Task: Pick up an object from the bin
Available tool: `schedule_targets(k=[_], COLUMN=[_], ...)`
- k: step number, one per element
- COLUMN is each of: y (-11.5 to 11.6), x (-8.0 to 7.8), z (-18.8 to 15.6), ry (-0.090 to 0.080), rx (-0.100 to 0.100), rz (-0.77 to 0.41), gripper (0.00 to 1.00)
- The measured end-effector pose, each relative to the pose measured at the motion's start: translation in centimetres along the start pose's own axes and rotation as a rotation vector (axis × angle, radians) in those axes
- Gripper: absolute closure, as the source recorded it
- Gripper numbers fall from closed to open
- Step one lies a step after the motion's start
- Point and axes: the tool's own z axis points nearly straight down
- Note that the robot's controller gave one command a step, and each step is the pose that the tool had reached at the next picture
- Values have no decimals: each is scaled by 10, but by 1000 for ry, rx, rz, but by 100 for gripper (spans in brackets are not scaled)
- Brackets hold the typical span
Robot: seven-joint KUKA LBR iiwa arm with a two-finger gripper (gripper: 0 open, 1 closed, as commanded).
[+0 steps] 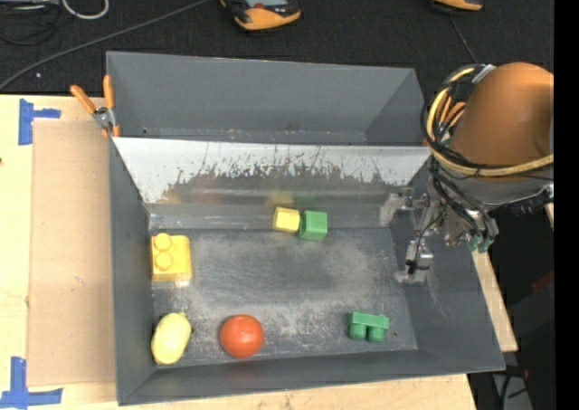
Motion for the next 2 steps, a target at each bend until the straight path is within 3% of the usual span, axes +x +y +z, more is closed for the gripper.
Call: schedule_targets(k=[1,2], y=[1,2], x=[-1,43], z=[-4,89], ry=[-8,-10], rx=[1,1], rz=[-4,-91], gripper=[0,0])
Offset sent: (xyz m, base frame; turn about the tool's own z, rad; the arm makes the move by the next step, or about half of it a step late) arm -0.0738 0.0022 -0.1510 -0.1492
